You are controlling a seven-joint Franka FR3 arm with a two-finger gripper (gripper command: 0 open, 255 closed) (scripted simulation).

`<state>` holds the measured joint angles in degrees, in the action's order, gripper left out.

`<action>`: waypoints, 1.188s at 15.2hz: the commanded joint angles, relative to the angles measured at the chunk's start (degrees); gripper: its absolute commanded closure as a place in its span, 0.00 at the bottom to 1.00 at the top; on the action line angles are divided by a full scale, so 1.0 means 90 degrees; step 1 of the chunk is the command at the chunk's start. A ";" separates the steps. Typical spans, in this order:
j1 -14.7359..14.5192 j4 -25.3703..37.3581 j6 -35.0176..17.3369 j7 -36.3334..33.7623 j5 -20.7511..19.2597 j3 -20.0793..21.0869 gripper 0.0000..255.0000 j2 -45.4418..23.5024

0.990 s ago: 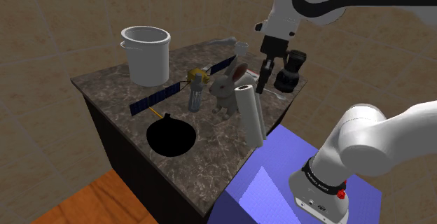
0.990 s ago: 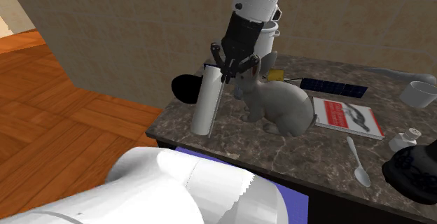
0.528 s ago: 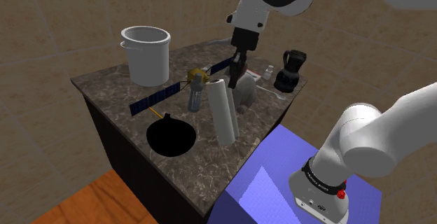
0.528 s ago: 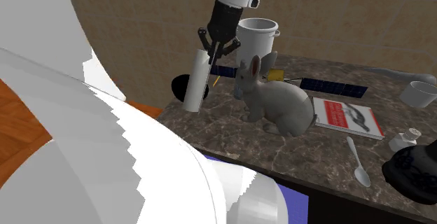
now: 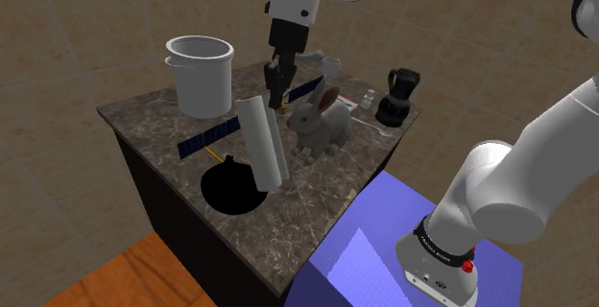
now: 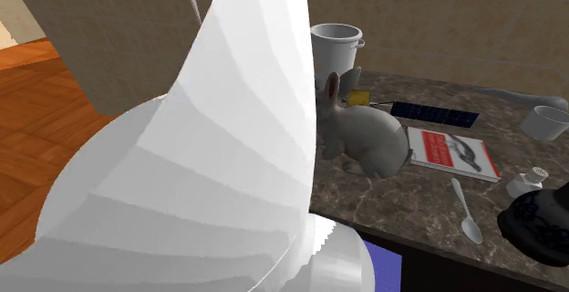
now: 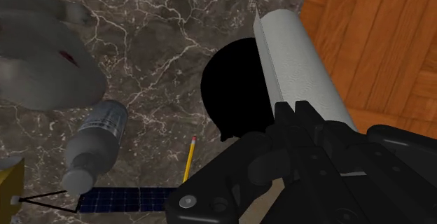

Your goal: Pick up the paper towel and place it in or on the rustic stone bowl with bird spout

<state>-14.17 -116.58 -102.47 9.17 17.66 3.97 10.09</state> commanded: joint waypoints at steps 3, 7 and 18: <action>-0.0131 0.1061 0.0072 -0.0367 -0.0041 0.0177 1.00 -0.0887; -0.0258 0.2039 0.0172 -0.0676 -0.0127 0.0300 1.00 -0.1685; -0.0282 0.1248 -0.0702 -0.0448 -0.0071 0.0315 1.00 -0.1795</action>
<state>-16.66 -104.95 -108.08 5.01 17.00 6.77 -5.78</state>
